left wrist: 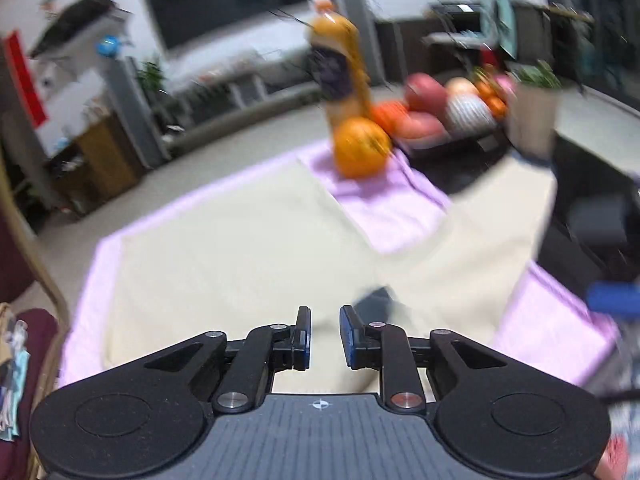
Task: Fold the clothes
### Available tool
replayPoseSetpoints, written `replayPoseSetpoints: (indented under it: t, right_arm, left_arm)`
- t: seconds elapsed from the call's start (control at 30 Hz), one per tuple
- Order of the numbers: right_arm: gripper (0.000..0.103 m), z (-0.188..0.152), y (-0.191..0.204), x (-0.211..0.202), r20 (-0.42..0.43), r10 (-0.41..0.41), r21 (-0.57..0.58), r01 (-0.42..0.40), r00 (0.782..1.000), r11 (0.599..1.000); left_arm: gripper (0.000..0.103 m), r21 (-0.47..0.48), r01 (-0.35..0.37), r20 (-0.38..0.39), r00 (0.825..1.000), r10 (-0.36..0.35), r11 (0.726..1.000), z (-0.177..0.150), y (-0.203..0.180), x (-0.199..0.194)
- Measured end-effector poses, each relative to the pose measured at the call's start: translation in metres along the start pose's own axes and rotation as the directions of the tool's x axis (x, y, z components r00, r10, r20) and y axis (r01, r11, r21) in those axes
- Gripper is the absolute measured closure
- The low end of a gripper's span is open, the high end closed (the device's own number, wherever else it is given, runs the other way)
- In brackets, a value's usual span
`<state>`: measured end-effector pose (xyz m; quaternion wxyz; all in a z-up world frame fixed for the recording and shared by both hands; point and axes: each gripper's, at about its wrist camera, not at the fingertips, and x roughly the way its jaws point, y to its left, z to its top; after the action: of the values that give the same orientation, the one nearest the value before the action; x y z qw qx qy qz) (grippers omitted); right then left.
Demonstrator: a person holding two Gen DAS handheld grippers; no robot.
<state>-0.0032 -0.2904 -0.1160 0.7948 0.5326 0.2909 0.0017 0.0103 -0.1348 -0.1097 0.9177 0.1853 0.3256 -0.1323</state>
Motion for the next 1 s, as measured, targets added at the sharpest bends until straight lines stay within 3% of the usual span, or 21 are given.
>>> replayPoseSetpoints:
  t: [0.07,0.17,0.27,0.37,0.43,0.5,0.57,0.63,0.7,0.8,0.83,0.87,0.9,1.0]
  right_arm:
    - [0.041,0.002,-0.006,0.005,-0.008,-0.022,0.005,0.022,1.0,1.0]
    - [0.041,0.0,-0.007,0.019,-0.043,-0.052,-0.018,0.052,0.998,0.999]
    - [0.041,-0.008,-0.002,0.039,-0.094,-0.091,-0.09,0.082,0.991,0.993]
    - [0.045,-0.016,0.006,0.067,-0.117,-0.159,-0.206,0.133,0.98,0.97]
    - [0.056,-0.018,0.009,0.093,-0.128,-0.226,-0.283,0.183,0.966,0.941]
    - [0.059,-0.02,0.011,0.118,-0.135,-0.292,-0.341,0.233,0.947,0.911]
    - [0.067,-0.023,0.013,0.141,-0.135,-0.346,-0.382,0.274,0.928,0.883]
    - [0.076,-0.033,0.021,0.153,-0.118,-0.354,-0.446,0.269,0.928,0.854]
    - [0.079,-0.048,0.033,0.156,-0.112,-0.32,-0.544,0.211,0.941,0.812]
    - [0.079,-0.069,0.04,0.167,-0.145,-0.319,-0.694,0.133,0.936,0.708]
    - [0.084,-0.064,0.034,0.166,-0.145,-0.323,-0.672,0.146,0.935,0.726]
    - [0.097,-0.058,0.026,0.163,-0.141,-0.322,-0.635,0.164,0.936,0.755]
    - [0.101,-0.051,0.019,0.161,-0.136,-0.322,-0.596,0.182,0.937,0.782]
    - [0.102,-0.022,-0.006,0.139,-0.079,-0.36,-0.42,0.297,0.93,0.858]
  left_arm:
    - [0.066,-0.007,0.023,0.001,1.0,-0.023,1.0,-0.01,0.019,-0.007]
    - [0.066,-0.076,0.005,-0.01,1.0,-0.006,0.997,-0.026,0.071,-0.014]
    - [0.067,-0.181,-0.09,-0.066,0.995,0.079,0.979,-0.055,0.116,-0.019]
    - [0.075,-0.286,-0.213,-0.168,0.971,0.17,0.934,-0.078,0.161,-0.003]
    - [0.079,-0.334,-0.279,-0.224,0.951,0.212,0.9,-0.097,0.19,0.006]
    - [0.081,-0.332,-0.332,-0.283,0.928,0.242,0.883,-0.11,0.206,0.025]
    - [0.084,-0.319,-0.353,-0.321,0.914,0.25,0.88,-0.125,0.215,0.038]
    - [0.084,-0.301,-0.36,-0.313,0.912,0.265,0.883,-0.133,0.212,0.041]
    - [0.084,-0.268,-0.368,-0.301,0.91,0.286,0.89,-0.136,0.206,0.043]
    - [0.083,-0.259,-0.359,-0.283,0.916,0.285,0.897,-0.139,0.206,0.042]
    - [0.081,-0.275,-0.354,-0.282,0.918,0.277,0.894,-0.14,0.209,0.042]
    - [0.073,-0.29,-0.35,-0.28,0.921,0.27,0.891,-0.142,0.213,0.041]
    - [0.071,-0.303,-0.348,-0.28,0.922,0.266,0.887,-0.143,0.217,0.04]
    - [0.07,-0.343,-0.344,-0.291,0.924,0.249,0.874,-0.146,0.228,0.035]
